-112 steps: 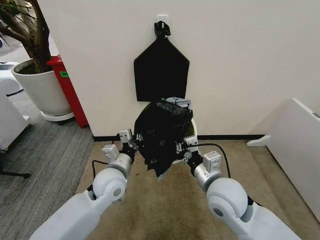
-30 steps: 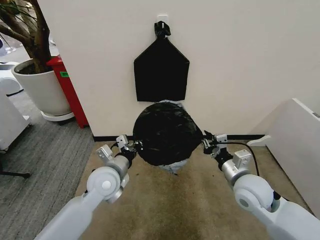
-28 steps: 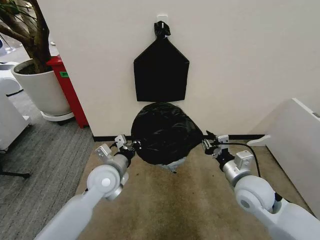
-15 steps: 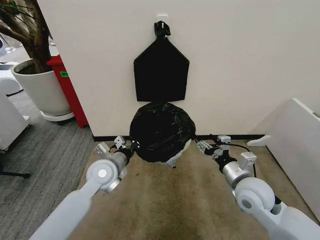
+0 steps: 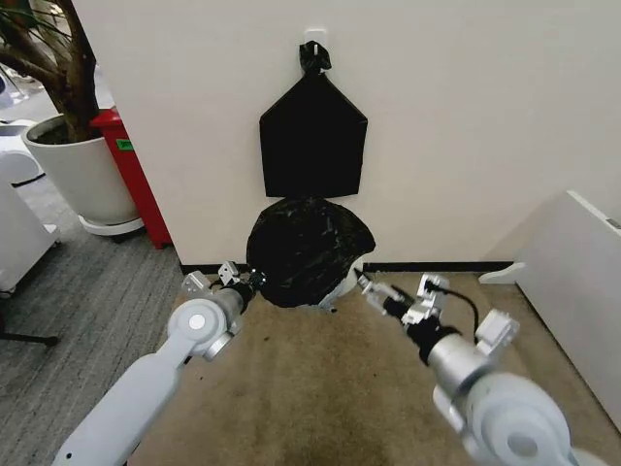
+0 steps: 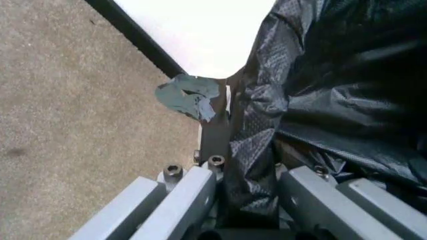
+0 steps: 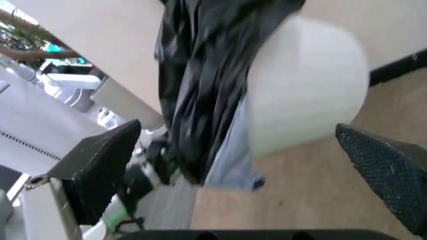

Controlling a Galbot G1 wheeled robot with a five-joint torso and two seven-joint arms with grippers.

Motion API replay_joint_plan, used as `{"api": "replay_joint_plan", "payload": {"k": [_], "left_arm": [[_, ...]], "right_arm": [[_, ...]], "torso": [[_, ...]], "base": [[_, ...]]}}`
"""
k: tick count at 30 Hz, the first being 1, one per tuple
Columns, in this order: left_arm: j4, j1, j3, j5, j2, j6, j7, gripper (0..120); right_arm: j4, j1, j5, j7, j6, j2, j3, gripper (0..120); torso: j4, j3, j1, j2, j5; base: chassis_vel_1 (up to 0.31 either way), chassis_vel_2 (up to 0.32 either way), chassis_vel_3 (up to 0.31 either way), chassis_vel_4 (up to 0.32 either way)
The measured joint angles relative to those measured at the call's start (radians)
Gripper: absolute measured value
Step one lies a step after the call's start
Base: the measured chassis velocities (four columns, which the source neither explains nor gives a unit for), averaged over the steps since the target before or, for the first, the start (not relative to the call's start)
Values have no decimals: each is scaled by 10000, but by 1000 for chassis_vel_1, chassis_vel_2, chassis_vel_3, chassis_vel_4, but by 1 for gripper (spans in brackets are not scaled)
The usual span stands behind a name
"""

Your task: Place the garbage bag over the trash bin.

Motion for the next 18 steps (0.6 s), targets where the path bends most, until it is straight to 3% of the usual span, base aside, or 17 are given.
{"api": "replay_joint_plan", "payload": {"k": [7,18], "left_arm": [[-181,-231,216,-163,-55,-27,-314,0],[-414,-445,309,-285,-35,-32,-447,0]], "right_arm": [[-678,92,-713,53,-355,1069,-515,100],[-1493,348,-772,110,-352,1409,-605,100]], "torso": [[1,0,0,0,0],[1,1,0,0,0]], "base": [[0,0,0,0],[0,0,0,0]]}}
